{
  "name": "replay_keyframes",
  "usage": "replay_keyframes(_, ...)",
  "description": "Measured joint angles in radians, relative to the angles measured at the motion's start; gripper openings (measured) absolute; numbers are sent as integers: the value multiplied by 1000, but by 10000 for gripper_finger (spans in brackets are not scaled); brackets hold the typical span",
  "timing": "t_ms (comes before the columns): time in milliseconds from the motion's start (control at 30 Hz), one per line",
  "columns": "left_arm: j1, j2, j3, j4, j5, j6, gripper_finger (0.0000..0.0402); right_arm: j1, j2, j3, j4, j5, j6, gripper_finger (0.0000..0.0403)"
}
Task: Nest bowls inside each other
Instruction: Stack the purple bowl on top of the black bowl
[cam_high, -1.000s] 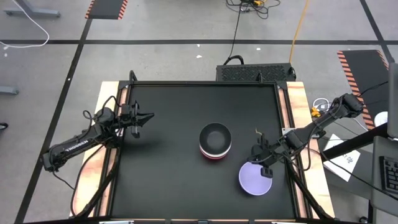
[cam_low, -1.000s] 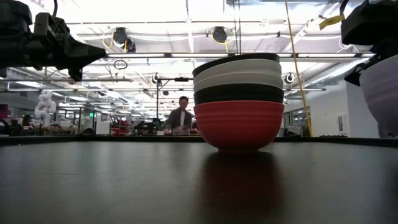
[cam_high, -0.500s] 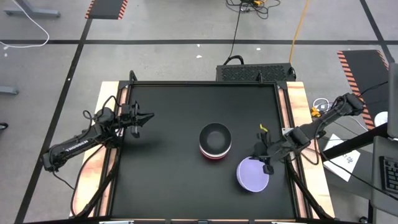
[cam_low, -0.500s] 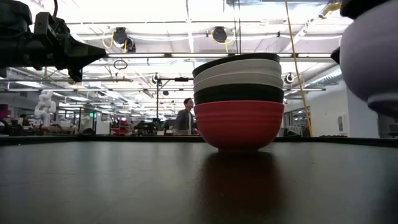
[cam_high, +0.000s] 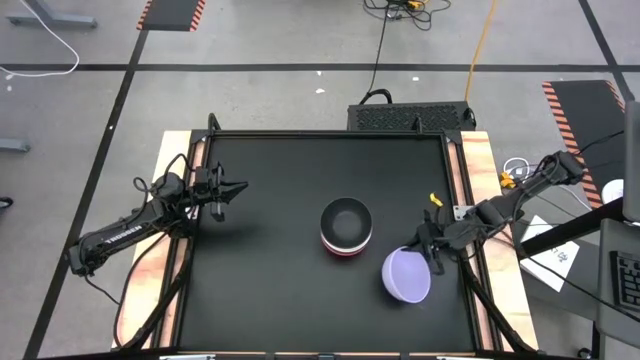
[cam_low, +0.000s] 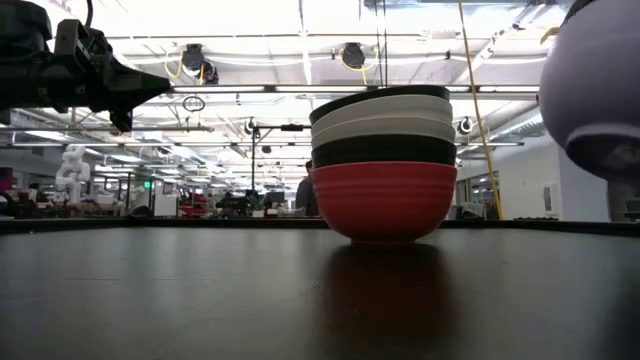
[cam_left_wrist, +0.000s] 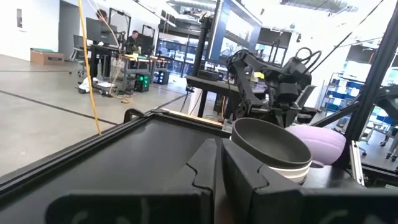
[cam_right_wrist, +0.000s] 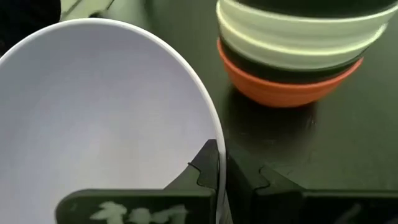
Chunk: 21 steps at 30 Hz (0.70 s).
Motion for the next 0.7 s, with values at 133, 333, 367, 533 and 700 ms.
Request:
replay_keyframes(133,0,0,0,0,0,0,26,0,-65,-34,0,17,3,4)
replay_keyframes(333,0,0,0,0,0,0,26,0,-118,-76,24,17,0,4)
replay_keyframes(367,0,0,0,0,0,0,26,0,-125,-85,29,17,0,4)
replay_keyframes(533,0,0,0,0,0,0,26,0,-143,-124,62,17,7,4)
replay_keyframes(700,0,0,0,0,0,0,26,0,-143,-142,98,17,10,4)
